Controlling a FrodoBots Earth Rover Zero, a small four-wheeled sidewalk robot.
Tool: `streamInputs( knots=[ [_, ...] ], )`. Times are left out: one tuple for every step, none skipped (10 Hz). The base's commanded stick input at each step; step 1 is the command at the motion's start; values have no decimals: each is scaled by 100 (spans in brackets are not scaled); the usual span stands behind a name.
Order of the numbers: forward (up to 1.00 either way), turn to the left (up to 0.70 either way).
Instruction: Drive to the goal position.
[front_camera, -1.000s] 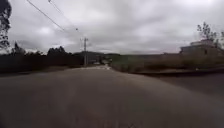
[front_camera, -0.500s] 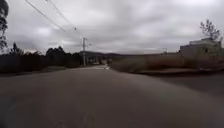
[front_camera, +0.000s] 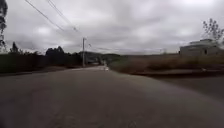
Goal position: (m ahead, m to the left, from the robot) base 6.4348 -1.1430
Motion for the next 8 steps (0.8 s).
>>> streamInputs(
  knots=[
    [45,0],
    [45,0],
    [45,0],
    [45,0],
    [45,0],
    [45,0],
    [45,0],
    [45,0]
  ],
)
